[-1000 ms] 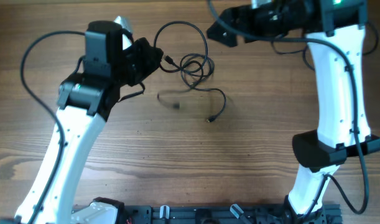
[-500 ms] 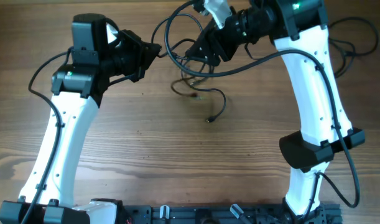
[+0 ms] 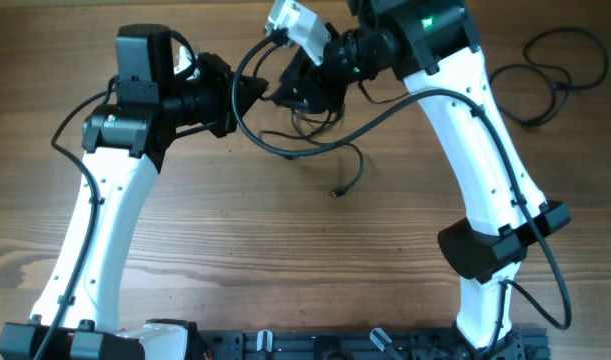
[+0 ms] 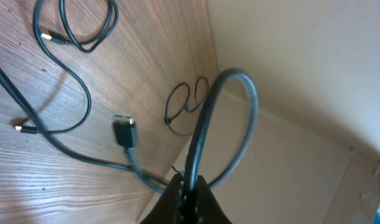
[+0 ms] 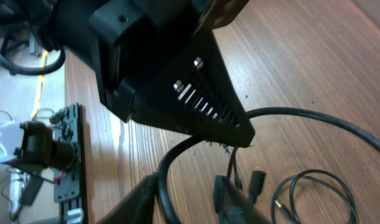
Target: Untangle cables
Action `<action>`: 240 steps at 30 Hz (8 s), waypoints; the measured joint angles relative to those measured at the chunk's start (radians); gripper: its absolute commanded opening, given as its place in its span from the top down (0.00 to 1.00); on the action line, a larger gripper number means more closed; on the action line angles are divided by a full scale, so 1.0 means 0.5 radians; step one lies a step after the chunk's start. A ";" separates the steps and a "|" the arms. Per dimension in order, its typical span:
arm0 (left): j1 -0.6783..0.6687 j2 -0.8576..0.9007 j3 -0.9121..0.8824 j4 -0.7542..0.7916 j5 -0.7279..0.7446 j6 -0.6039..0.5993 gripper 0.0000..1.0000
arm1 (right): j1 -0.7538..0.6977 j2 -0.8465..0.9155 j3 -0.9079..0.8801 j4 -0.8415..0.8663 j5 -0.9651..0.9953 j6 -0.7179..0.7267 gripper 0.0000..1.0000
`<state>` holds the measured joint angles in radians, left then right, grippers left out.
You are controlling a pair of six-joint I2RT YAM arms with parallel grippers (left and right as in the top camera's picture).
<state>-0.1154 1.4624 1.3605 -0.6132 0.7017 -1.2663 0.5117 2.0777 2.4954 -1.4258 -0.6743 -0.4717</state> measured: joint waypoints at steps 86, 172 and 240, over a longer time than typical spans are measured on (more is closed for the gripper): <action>-0.001 0.056 0.000 -0.327 -1.035 1.016 0.12 | -1.116 -0.166 -0.413 -0.124 0.417 0.947 0.07; 0.467 0.217 0.000 -0.420 -0.900 1.357 0.00 | -1.946 -0.462 -0.420 0.072 1.038 1.743 0.96; 0.467 0.217 0.000 -0.423 -0.906 1.357 0.00 | -0.806 -2.078 -1.842 0.519 0.887 1.048 0.00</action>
<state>0.1181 1.5707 1.3605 -0.8246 0.2485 -0.5877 0.1089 1.0386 1.5745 -1.1664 -0.2306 0.0521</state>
